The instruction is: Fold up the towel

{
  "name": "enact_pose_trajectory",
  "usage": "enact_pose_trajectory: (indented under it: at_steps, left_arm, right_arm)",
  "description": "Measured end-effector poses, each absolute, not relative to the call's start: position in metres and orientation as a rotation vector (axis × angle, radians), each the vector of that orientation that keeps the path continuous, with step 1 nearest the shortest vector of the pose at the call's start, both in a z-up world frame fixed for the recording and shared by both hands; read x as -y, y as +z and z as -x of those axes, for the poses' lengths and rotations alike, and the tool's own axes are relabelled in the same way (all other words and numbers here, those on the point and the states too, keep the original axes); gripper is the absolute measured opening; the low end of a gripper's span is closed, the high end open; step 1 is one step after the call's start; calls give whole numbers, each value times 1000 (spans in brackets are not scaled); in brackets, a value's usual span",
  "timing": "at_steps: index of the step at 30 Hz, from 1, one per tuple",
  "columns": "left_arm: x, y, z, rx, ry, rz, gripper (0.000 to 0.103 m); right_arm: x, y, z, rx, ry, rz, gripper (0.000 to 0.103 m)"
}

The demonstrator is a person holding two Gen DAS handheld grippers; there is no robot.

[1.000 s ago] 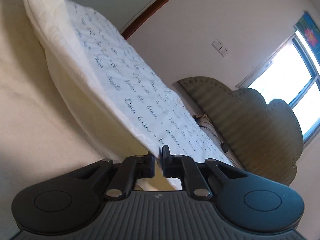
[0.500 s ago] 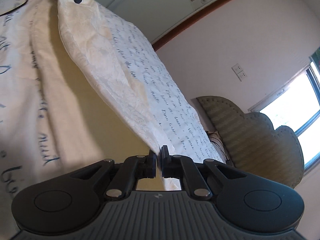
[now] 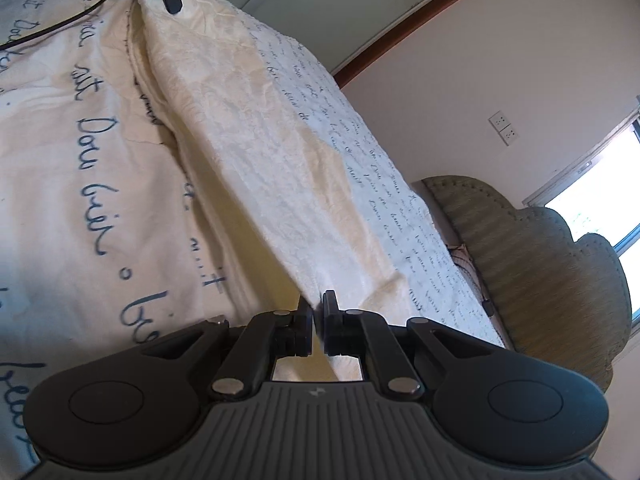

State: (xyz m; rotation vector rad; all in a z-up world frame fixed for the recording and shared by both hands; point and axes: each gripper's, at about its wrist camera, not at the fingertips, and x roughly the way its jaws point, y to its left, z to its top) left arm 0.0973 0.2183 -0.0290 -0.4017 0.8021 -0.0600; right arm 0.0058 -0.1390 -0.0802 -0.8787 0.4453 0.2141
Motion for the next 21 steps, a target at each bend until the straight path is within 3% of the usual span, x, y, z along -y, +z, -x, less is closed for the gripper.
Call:
enact_pose_trajectory:
  at_steps: [6, 13, 18, 21]
  left_arm:
    - [-217, -31, -98, -778, -31, 381, 12]
    - [-210, -25, -86, -765, 4, 311, 34]
    - [-212, -10, -75, -762, 101, 317, 38]
    - [-208, 4, -68, -712, 234, 243, 49]
  right_arm:
    - [136, -93, -7, -485, 230, 873, 5]
    - [131, -104, -8, -498, 212, 899, 5]
    - [139, -98, 1, -499, 217, 841, 7]
    - [158, -83, 11, -520, 255, 744, 10]
